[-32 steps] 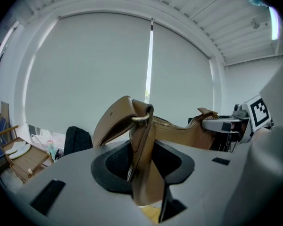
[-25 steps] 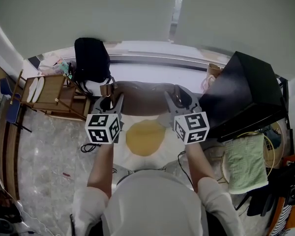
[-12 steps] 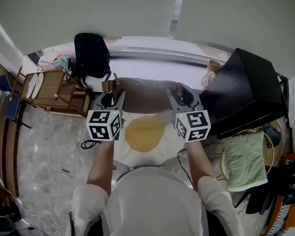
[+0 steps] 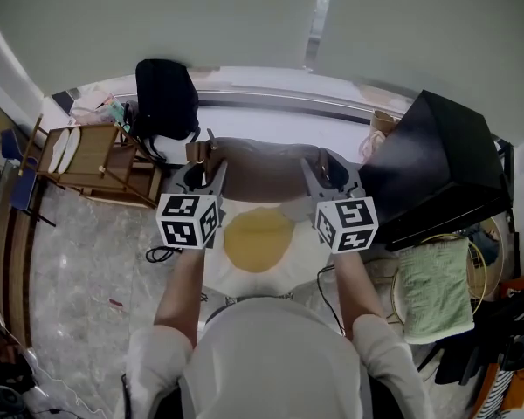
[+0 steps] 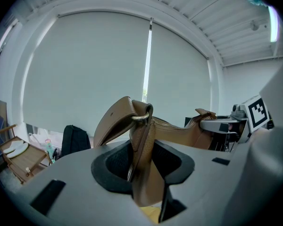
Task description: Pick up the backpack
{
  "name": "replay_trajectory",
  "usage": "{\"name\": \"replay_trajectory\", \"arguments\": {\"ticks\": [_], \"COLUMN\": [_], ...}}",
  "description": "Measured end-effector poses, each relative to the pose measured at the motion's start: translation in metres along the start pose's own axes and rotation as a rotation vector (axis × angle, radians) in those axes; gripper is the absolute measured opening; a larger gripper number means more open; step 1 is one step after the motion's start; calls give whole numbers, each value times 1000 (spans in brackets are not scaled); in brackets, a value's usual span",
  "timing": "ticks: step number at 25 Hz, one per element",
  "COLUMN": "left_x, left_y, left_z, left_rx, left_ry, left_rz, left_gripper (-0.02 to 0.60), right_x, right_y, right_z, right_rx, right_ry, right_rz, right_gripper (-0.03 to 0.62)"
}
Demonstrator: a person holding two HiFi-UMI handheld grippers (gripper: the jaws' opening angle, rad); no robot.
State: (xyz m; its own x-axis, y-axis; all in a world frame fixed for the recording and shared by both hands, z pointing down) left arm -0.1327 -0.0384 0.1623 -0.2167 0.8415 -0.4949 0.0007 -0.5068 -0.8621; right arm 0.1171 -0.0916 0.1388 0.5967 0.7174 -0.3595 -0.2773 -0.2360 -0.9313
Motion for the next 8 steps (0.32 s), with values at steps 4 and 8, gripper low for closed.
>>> {"name": "replay_trajectory", "arguments": {"ticks": [4, 8], "left_x": [0, -2], "left_y": [0, -2], "left_z": [-1, -3], "left_rx": [0, 3], "left_ry": [-2, -7], "left_rz": [4, 8], "left_gripper": [146, 146], "right_x": [0, 2], "right_y": [-1, -2], "right_z": [0, -2], "right_rx": [0, 0], "right_ry": [-4, -7], "right_rz": [3, 8], "right_gripper": [176, 176]}}
Point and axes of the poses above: the fingertips, and each gripper's own axes: x backward along the fingers, z to its left, y out of its top, the point moved 8 cm from there along x, backward along the fingers, and after that the axes turned 14 degrees about z, right-handed, at the moved point
